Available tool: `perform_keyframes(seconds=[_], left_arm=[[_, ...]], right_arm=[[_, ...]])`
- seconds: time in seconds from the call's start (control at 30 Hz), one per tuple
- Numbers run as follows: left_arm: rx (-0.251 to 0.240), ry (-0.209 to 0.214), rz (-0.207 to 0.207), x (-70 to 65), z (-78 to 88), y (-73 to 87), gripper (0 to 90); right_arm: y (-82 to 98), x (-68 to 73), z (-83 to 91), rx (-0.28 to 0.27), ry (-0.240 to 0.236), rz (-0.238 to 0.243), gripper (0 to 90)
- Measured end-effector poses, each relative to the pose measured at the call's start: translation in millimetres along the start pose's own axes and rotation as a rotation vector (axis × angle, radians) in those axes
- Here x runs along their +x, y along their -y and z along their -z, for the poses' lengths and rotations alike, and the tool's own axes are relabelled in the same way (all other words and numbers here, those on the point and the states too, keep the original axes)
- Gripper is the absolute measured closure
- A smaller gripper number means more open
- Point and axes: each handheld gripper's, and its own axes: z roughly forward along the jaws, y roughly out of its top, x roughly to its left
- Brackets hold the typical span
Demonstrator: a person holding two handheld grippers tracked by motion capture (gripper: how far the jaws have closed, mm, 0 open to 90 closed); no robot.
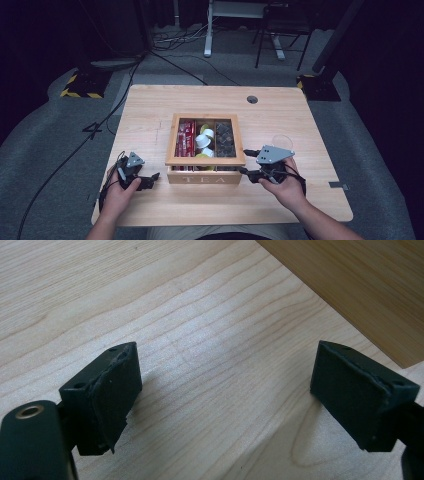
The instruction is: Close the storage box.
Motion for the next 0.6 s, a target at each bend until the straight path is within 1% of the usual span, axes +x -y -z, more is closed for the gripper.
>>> perform_keyframes(seconds=[0.43,0.5,0.6], left_arm=[[0.001,0.0,0.001,0.0,-0.4,-0.4,13.2],[0.001,0.0,0.001,-0.1,-0.4,-0.4,13.1],[0.001,0.0,0.001,-0.1,-0.4,-0.4,13.1]], right_arm=[[9.1,2.3,-4.2,0.021,-0.017,-0.029,39.6],[10.6,2.8,-4.9,0.026,-0.018,-0.037,39.8],[13.8,1.6,-6.5,0.034,-0.04,-0.064,40.6]])
